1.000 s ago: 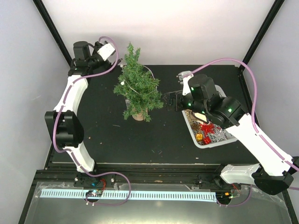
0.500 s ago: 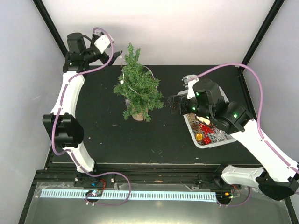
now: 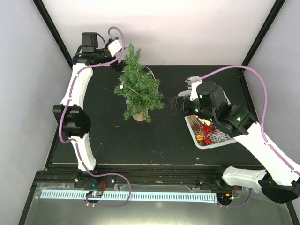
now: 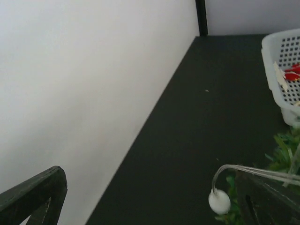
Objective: Decorate the small christmas tree
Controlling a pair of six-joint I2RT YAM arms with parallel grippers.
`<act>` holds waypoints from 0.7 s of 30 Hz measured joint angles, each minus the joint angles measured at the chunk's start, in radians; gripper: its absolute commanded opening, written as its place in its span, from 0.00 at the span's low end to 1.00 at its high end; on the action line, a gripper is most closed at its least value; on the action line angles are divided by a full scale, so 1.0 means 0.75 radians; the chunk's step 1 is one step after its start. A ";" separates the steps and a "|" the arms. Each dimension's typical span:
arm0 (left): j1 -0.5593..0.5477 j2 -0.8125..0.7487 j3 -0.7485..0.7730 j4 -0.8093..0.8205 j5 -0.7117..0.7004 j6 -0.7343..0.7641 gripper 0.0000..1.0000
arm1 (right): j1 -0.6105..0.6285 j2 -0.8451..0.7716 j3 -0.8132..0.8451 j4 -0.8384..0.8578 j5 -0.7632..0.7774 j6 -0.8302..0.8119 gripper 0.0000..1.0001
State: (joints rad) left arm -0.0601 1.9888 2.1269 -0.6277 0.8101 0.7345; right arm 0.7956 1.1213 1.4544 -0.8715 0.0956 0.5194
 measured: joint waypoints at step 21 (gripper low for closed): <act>0.038 0.020 0.034 -0.159 0.375 0.012 0.90 | -0.463 0.555 0.547 0.108 -0.418 -0.012 0.72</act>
State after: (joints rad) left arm -0.0319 2.0037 2.1525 -0.7471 1.0916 0.7433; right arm 0.4480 1.5375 1.8645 -0.7902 -0.2176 0.5106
